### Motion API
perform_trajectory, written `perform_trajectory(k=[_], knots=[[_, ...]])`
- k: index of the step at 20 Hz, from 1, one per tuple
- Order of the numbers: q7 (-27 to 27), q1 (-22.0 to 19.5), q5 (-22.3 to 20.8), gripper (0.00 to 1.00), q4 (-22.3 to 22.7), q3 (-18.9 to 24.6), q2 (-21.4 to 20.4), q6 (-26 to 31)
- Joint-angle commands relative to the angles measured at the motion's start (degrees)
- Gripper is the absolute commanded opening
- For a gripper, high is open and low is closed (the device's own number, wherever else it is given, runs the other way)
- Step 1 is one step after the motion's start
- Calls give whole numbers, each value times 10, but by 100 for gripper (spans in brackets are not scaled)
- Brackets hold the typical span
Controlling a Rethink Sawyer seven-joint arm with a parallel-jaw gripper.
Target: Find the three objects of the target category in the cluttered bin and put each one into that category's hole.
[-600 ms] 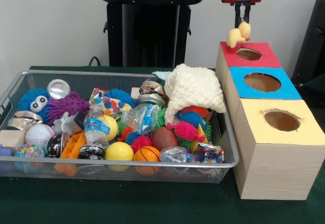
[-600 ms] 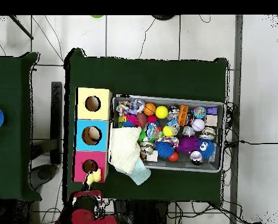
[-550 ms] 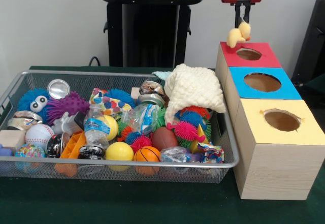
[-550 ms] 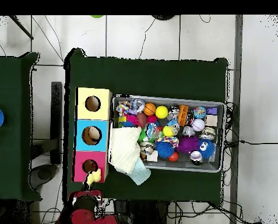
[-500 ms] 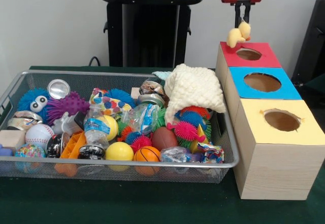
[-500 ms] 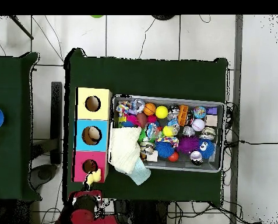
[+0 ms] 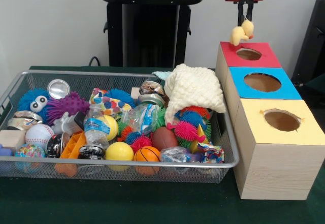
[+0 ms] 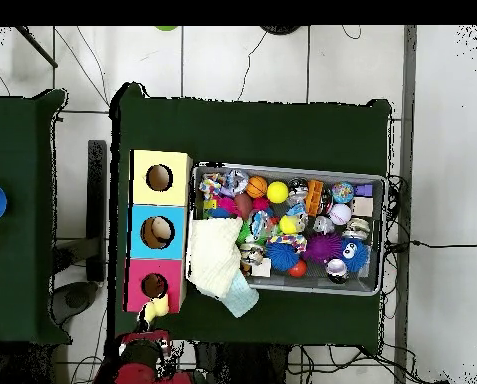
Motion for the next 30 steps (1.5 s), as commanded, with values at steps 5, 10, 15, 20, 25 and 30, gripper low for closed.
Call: perform_trajectory(k=[5, 10, 15, 20, 25, 30], knots=[[82, 24, 31, 0, -36, 16, 31, 48], [90, 30, 43, 0, -50, 17, 42, 39], [88, 31, 58, 0, -69, 20, 36, 56], [84, 25, 69, 0, -81, 22, 40, 50], [73, 22, 83, 0, -96, 26, 22, 82], [68, 23, 91, 0, -99, 27, -1, 115]])
